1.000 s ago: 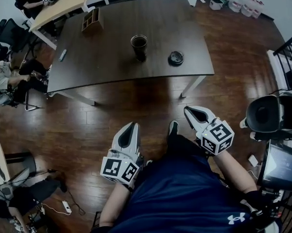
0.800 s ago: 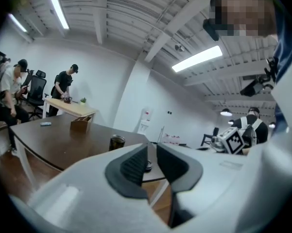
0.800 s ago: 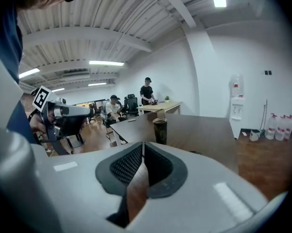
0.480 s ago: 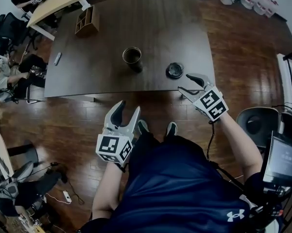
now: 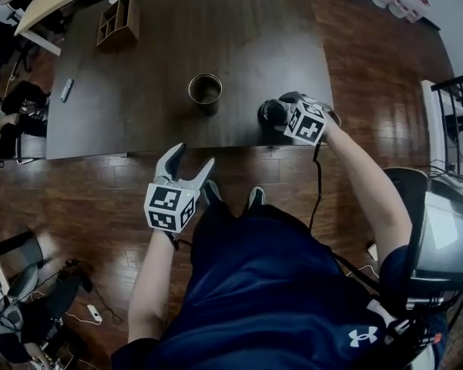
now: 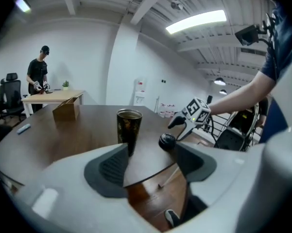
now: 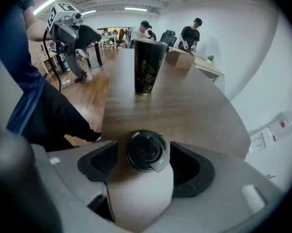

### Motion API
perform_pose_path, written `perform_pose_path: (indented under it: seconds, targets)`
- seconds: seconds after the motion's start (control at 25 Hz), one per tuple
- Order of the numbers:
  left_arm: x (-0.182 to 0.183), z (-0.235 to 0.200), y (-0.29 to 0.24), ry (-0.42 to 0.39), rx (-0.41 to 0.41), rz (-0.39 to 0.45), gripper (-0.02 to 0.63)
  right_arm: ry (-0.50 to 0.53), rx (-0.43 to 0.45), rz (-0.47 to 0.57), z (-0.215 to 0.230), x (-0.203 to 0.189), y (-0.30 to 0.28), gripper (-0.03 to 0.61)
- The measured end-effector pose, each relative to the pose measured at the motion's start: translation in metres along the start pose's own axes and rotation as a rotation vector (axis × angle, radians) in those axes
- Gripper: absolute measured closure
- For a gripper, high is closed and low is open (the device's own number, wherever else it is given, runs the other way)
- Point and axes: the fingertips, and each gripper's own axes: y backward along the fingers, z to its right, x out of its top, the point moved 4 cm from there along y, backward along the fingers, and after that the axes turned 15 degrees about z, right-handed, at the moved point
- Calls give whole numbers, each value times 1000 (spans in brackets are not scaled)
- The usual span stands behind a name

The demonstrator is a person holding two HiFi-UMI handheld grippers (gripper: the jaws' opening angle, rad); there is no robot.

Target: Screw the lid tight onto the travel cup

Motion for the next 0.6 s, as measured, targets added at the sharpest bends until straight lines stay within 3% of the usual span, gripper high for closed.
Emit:
perform_pose_path:
  seconds: [0.16,0.4,0.6]
  targets:
    - [-10,-8,16,63,41,4,306,7,60,-104,8,-19,-23,238]
    - [-22,-14,36,111,90,10,312,21,83,-118,15,-19,-29,241]
    - [-18,-11,33,130,83,23,322,127,128,-160,18,-15,-32,227]
